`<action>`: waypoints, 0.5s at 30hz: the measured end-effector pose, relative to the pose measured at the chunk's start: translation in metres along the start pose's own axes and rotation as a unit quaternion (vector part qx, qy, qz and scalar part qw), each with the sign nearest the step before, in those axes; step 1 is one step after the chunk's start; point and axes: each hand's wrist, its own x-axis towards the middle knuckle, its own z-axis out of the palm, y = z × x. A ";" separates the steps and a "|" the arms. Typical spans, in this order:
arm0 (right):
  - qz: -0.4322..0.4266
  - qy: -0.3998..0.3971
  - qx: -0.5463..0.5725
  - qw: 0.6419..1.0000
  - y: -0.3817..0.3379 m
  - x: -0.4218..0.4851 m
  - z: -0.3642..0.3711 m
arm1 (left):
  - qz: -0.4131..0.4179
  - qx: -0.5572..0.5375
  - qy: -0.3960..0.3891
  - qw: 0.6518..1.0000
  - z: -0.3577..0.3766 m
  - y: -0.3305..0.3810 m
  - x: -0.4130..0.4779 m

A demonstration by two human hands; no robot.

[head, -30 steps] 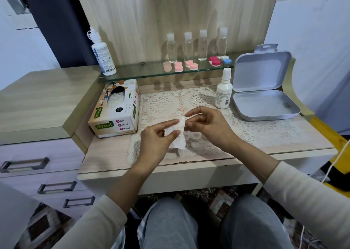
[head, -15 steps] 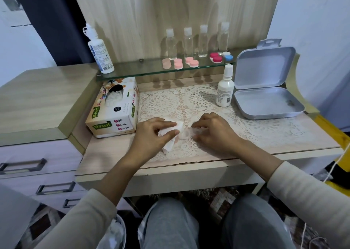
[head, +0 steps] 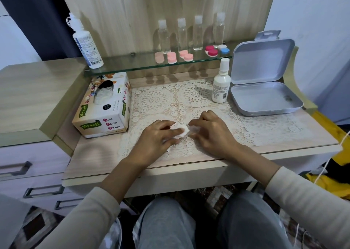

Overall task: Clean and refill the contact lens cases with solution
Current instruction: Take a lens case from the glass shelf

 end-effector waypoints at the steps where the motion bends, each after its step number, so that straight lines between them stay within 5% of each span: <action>1: -0.002 0.006 0.004 1.000 0.000 0.000 0.000 | 0.008 -0.004 0.007 1.000 0.001 -0.001 0.000; 15: -0.059 0.040 0.014 0.997 -0.001 -0.002 0.002 | 0.079 0.027 0.064 0.994 0.008 -0.007 -0.003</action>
